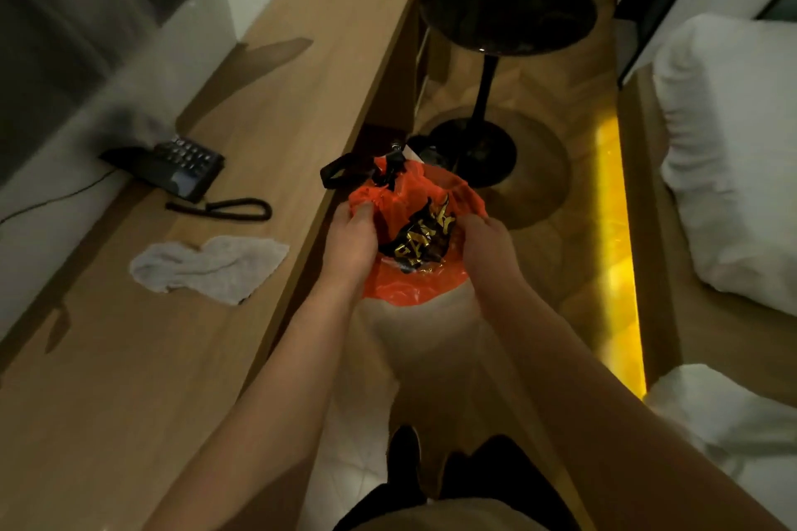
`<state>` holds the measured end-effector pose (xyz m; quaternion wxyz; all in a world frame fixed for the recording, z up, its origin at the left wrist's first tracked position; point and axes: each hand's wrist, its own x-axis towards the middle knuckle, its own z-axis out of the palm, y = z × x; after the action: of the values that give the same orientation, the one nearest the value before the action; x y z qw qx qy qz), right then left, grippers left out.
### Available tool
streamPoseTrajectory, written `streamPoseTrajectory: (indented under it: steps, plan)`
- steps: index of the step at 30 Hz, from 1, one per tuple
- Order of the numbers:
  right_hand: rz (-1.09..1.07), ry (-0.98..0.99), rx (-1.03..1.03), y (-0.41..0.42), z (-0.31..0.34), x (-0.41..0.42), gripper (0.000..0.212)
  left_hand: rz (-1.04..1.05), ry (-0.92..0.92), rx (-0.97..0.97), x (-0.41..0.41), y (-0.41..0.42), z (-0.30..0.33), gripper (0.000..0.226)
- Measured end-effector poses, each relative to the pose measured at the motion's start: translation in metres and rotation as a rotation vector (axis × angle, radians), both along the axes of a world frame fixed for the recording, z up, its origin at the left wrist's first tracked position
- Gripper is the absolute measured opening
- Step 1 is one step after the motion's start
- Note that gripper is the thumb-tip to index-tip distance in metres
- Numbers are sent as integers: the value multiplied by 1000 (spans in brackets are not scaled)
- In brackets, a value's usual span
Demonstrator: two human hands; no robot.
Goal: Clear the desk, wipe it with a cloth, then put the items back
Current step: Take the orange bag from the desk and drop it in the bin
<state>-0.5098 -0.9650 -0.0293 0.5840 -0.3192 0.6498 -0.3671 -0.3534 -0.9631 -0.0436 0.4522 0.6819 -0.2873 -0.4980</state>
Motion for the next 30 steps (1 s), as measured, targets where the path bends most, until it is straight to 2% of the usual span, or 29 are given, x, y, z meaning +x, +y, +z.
streamPoseTrajectory:
  steps: [3, 7, 10, 14, 17, 21, 26, 30]
  plan:
    - [-46, 8, 25, -56, -2, -25, 57, -72, -24, -4, -20, -59, -4, 44]
    - [-17, -37, -65, -141, -10, -49, 33, -154, -64, -26, -45, -144, -14, 49]
    - [40, -68, -104, -208, -8, -66, 29, -119, -80, -22, -62, -206, -16, 51]
    - [14, -2, -52, -290, -6, -86, 44, -98, -74, -2, -84, -283, -13, 51]
    - [34, -24, 14, -341, -8, -96, 35, -61, -116, -18, -94, -330, -11, 59]
    - [114, 4, -67, -406, -7, -99, 24, -59, -156, -28, -88, -386, -12, 62]
    - [111, -46, -27, -503, -12, -83, 16, 4, -175, -30, -63, -478, -17, 60]
    - [128, -75, -9, -585, -7, -62, 22, 64, -188, -47, -41, -557, -26, 56]
